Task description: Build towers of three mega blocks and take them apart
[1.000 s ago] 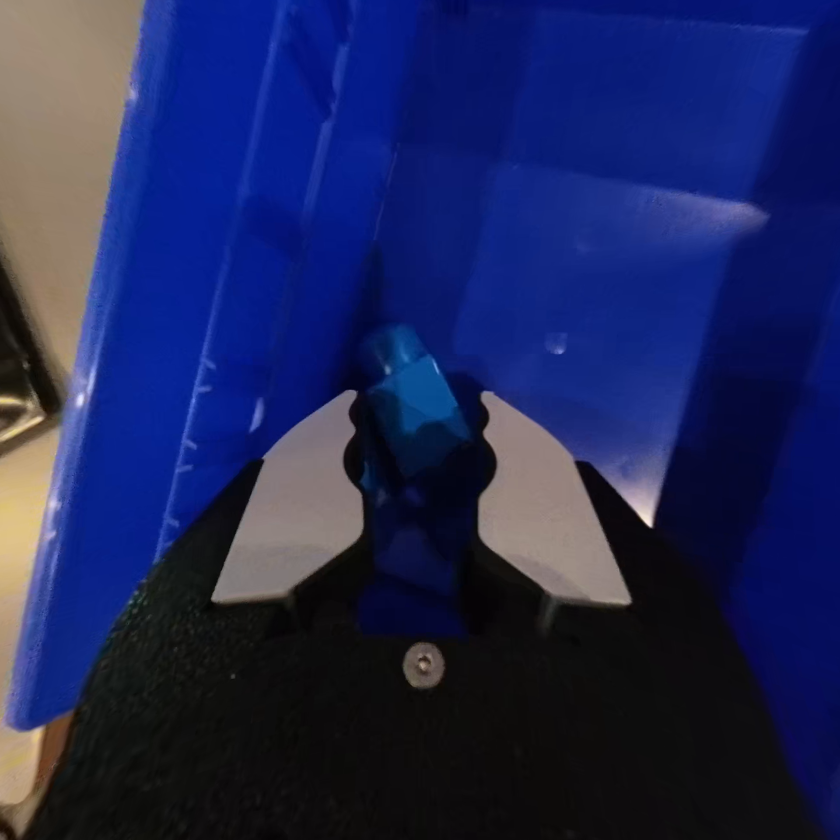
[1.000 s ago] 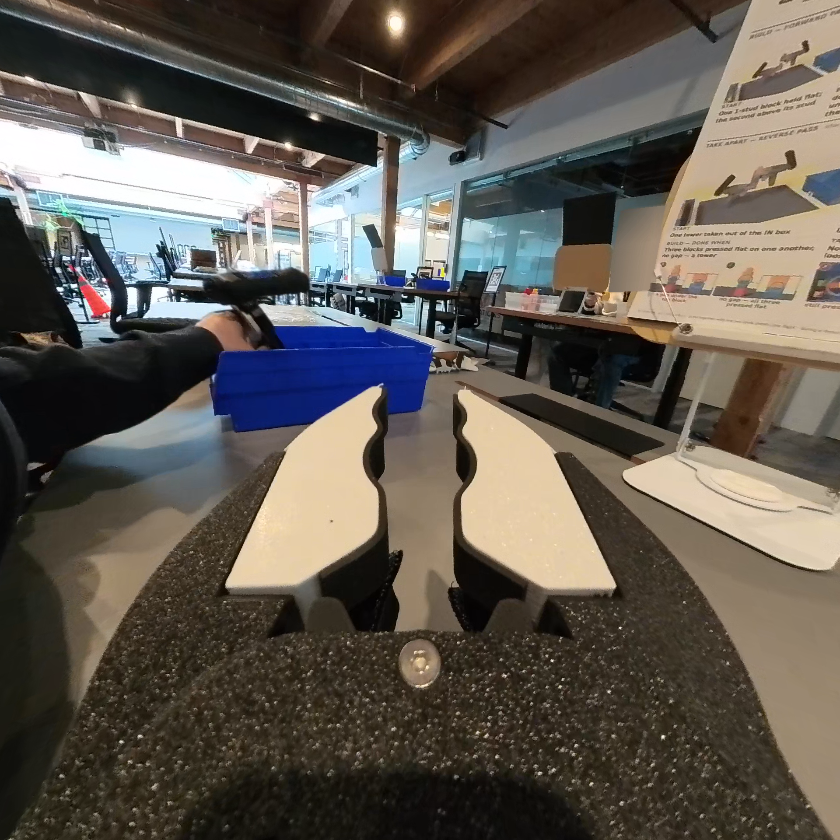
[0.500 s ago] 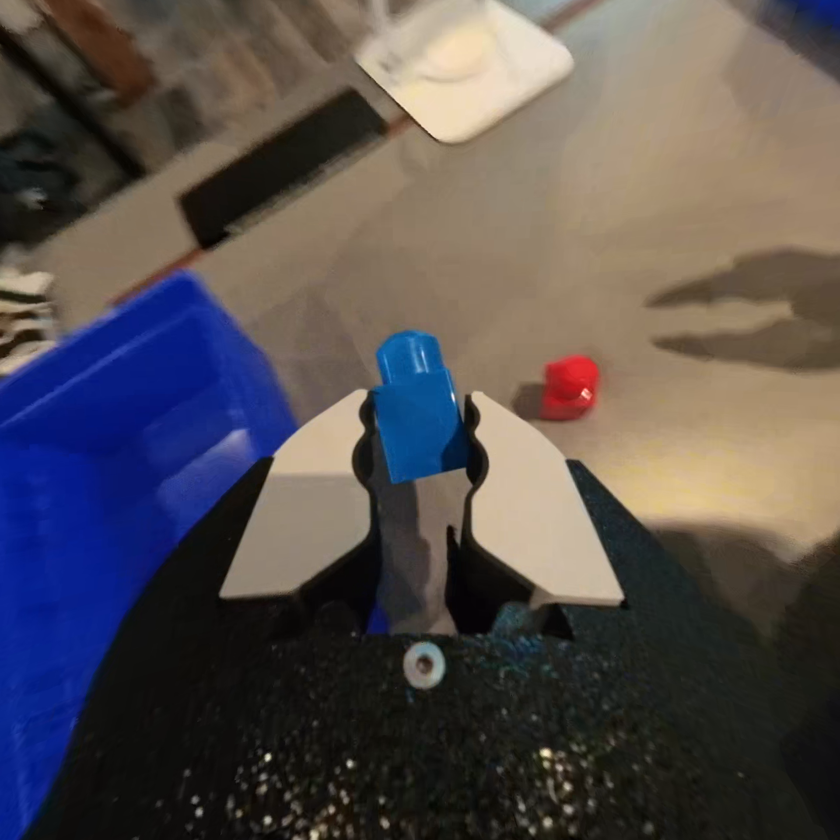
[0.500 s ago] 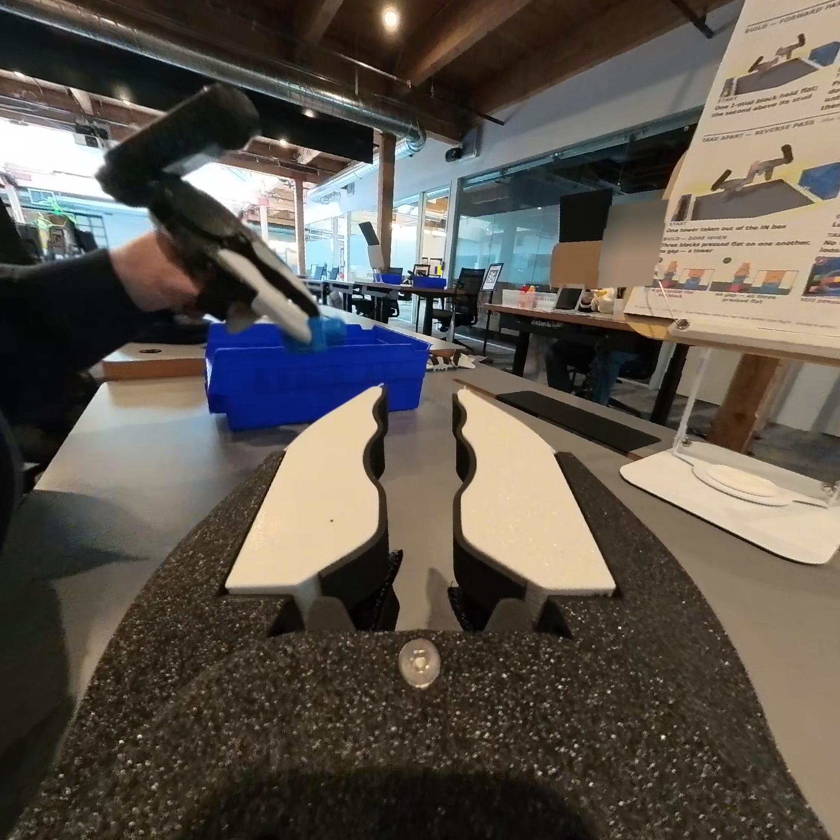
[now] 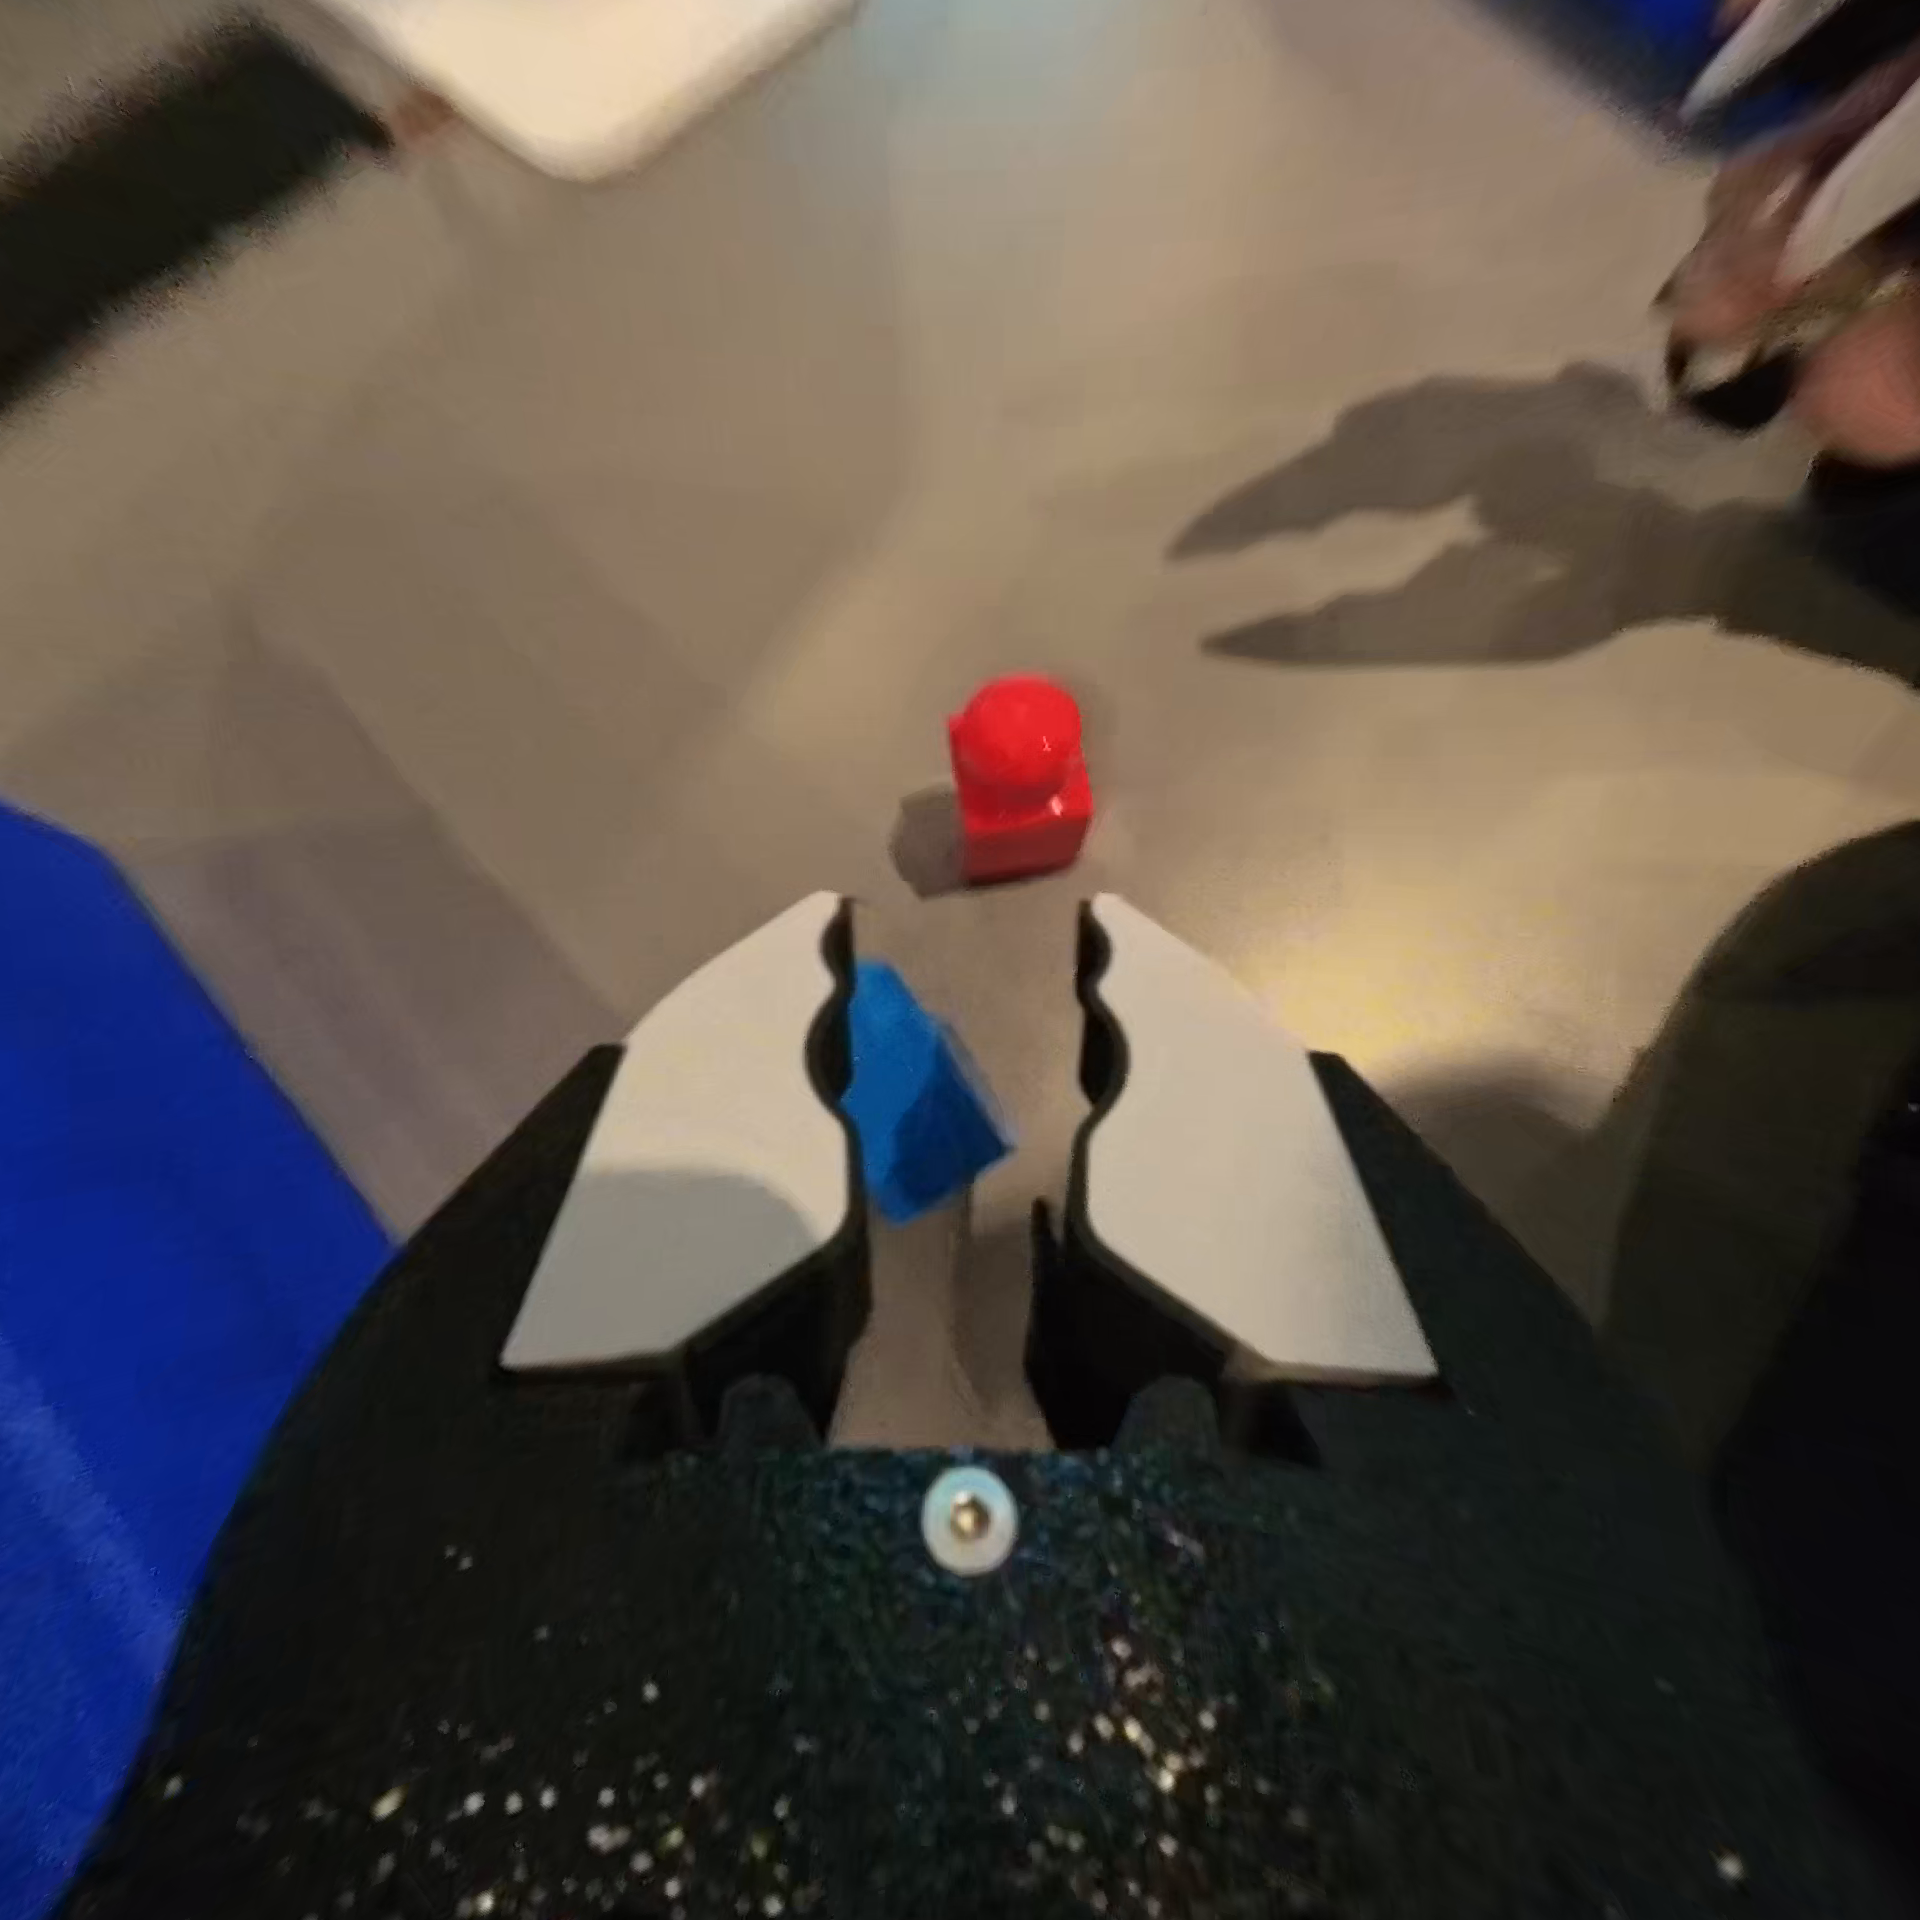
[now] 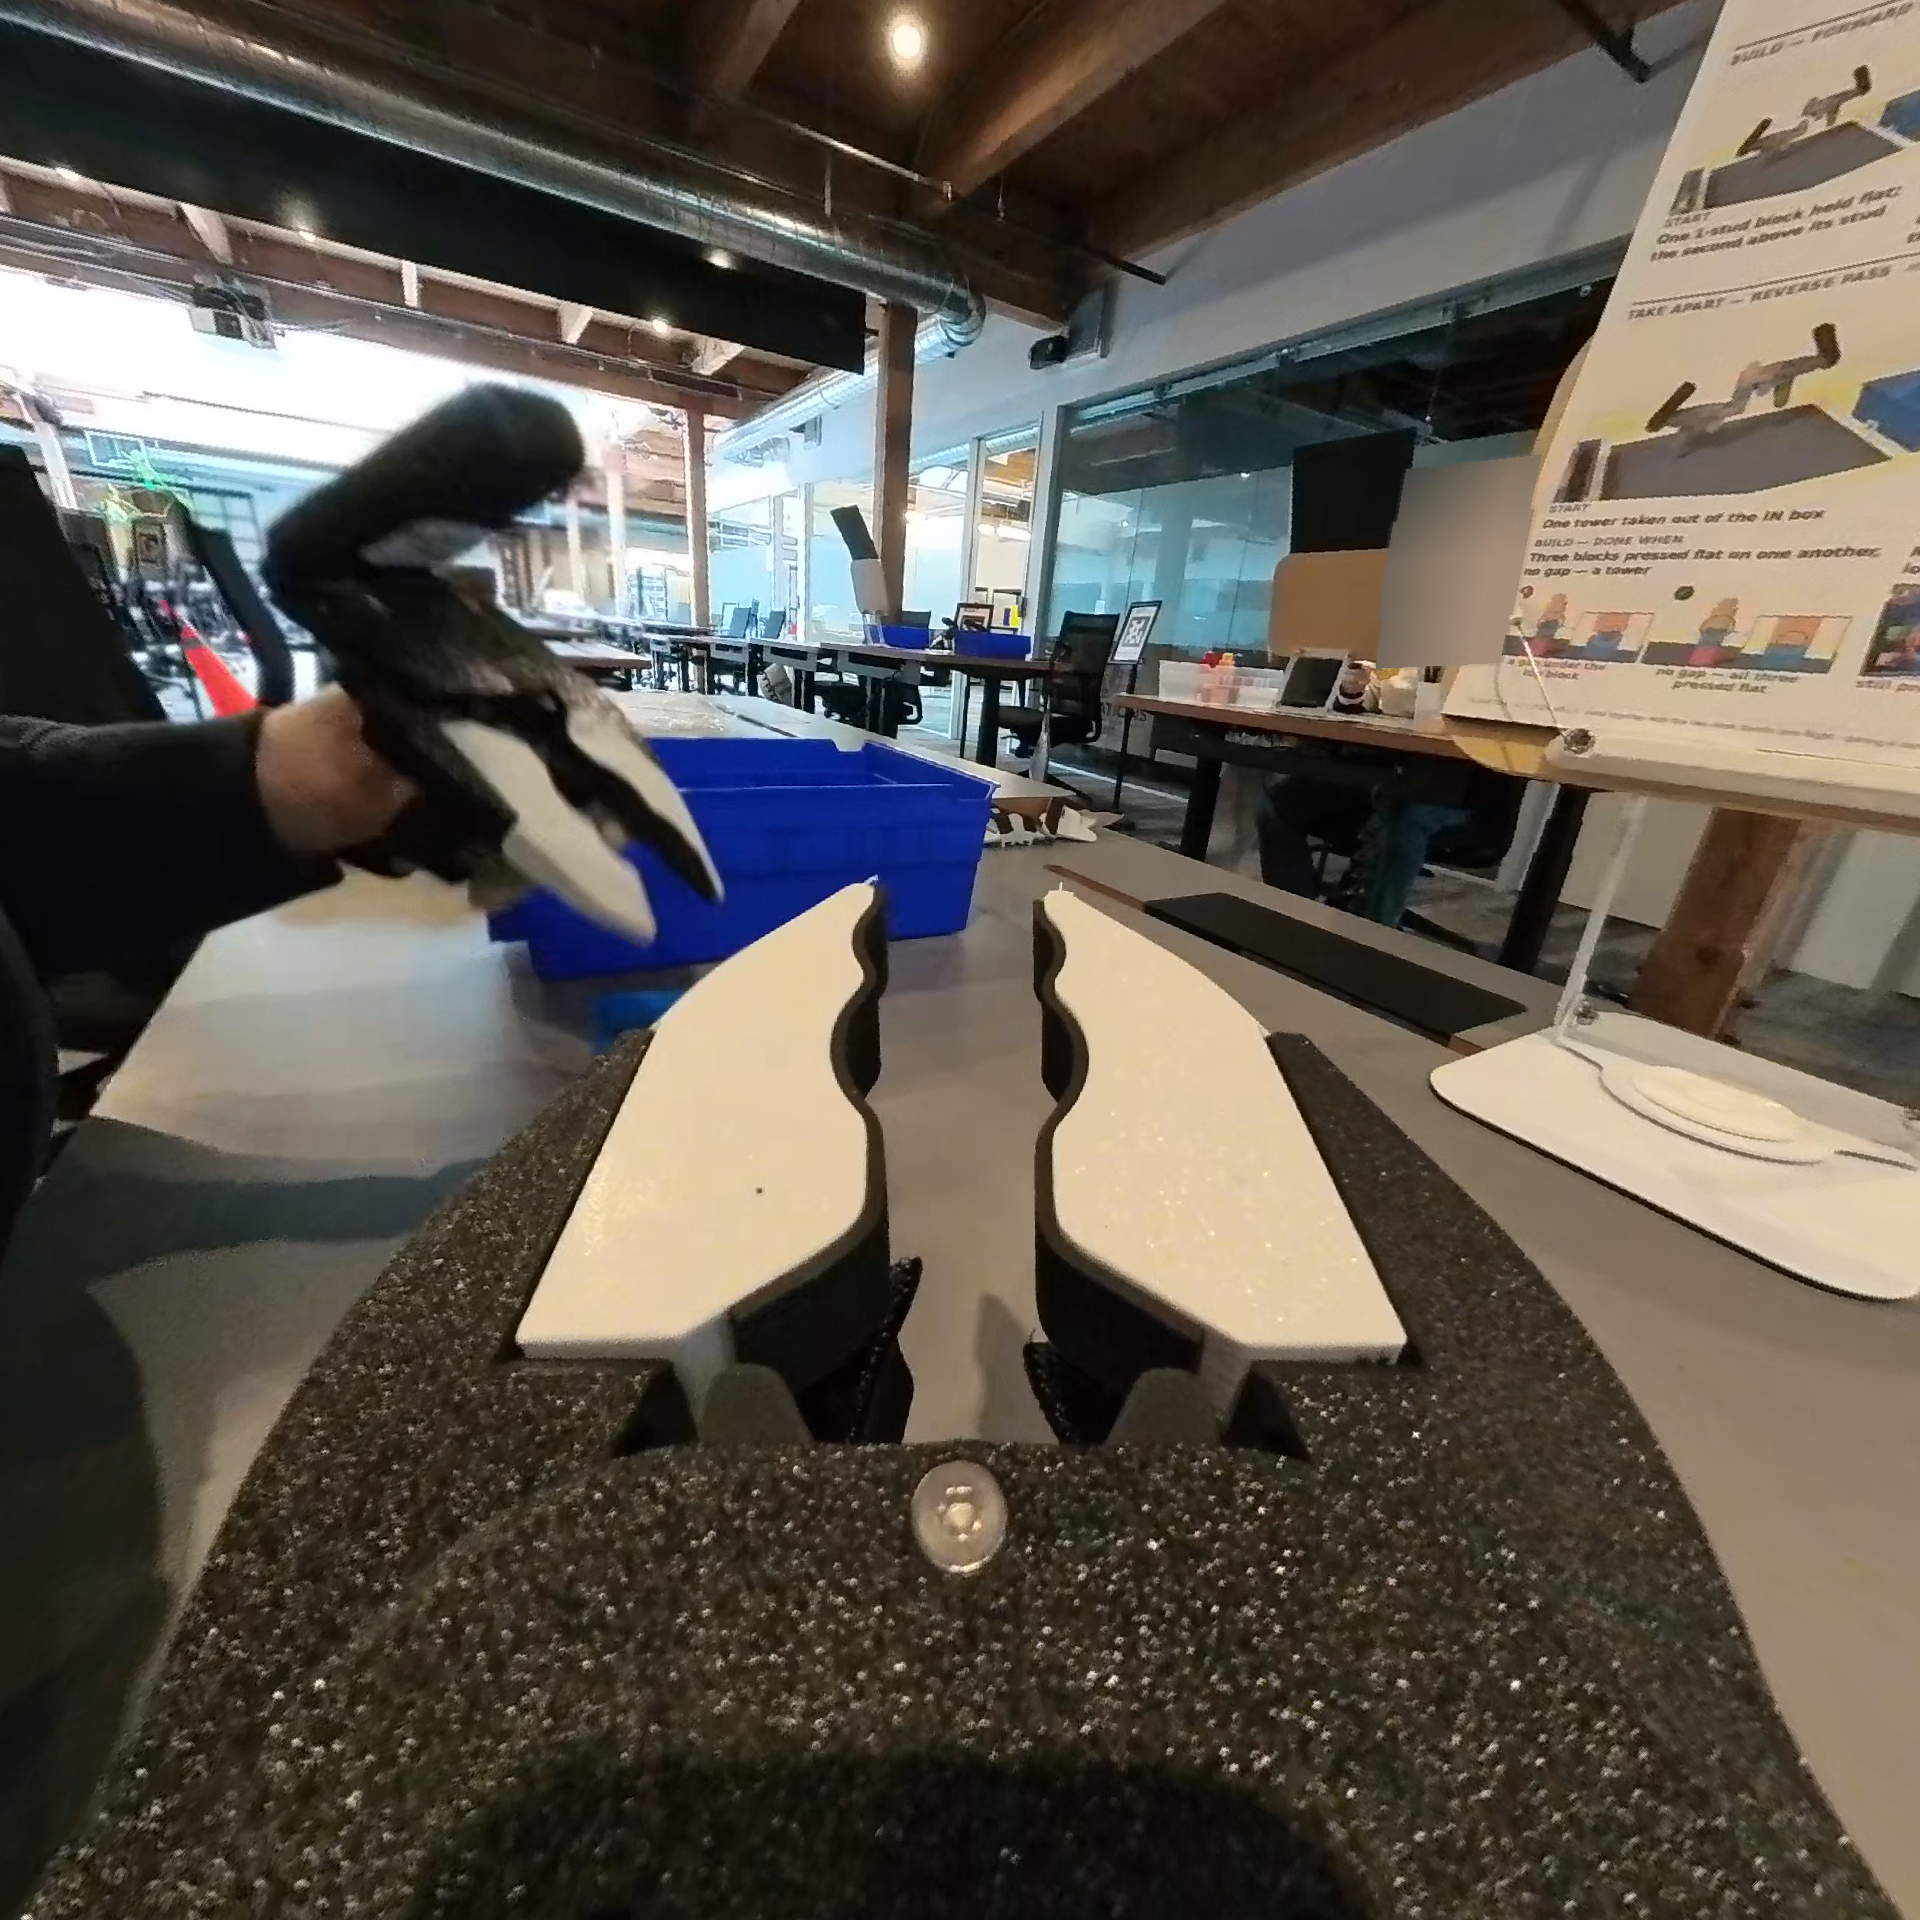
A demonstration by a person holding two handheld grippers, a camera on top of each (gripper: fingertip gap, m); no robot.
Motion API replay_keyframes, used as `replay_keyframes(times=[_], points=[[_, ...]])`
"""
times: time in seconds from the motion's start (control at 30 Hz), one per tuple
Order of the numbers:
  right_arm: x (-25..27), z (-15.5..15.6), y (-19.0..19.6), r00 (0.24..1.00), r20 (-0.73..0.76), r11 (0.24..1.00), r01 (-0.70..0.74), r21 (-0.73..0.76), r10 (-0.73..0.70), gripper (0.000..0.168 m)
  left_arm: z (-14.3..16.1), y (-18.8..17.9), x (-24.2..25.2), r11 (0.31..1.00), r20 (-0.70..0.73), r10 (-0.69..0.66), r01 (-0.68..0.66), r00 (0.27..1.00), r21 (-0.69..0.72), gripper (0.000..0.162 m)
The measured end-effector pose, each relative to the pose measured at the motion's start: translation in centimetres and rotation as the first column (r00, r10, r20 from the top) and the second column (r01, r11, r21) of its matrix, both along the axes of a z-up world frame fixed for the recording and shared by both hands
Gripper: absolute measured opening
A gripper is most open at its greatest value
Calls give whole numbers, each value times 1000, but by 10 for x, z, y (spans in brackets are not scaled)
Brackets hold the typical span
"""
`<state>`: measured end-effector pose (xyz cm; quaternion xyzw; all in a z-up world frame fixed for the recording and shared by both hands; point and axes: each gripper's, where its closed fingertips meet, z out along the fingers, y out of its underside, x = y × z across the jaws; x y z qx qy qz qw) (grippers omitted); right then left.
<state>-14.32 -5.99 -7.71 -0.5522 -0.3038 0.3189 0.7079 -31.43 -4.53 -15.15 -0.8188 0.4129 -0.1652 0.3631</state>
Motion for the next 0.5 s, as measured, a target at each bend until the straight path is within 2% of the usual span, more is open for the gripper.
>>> replay_keyframes(times=[0.03, 0.1, 0.17, 0.2, 0.27, 0.33, 0.43, 0.5], points=[[1, 0, 0, 1000, -4, 1000, 1, -2, -1, 26, 18, 3, -6, 997, 33, -1, -2, 999, 83, 32], [1, 0, 1, 1000, -12, 1000, -2, -7, 2, 26, 52, 18, -41, 969, 52, 98, -107, 994, 223, 30], [1, 1, 0, 1000, -16, 1000, -5, -6, 5, 26, 70, 37, -100, 914, 41, 316, -316, 948, 256, 29], [0, 1, 0, 1000, -16, 1000, -6, -4, 6, 26, 69, 44, -134, 877, 17, 432, -425, 902, 225, 35], [0, 2, -1, 1000, -13, 1000, -8, 0, 8, 26, 53, 51, -201, 765, -84, 642, -630, 762, 133, 44], [-1, 2, -2, 1000, -12, 1000, -8, 3, 8, 26, 28, 51, -245, 665, -171, 739, -747, 652, 22, 46], [1, 3, -2, 1000, -14, 1000, -4, 6, 4, 26, -16, 47, -264, 549, -235, 767, -800, 597, -242, 55], [2, 3, -1, 1000, -15, 1000, 0, 6, 0, 26, -34, 42, -275, 472, -319, 772, -832, 550, -292, 56]])
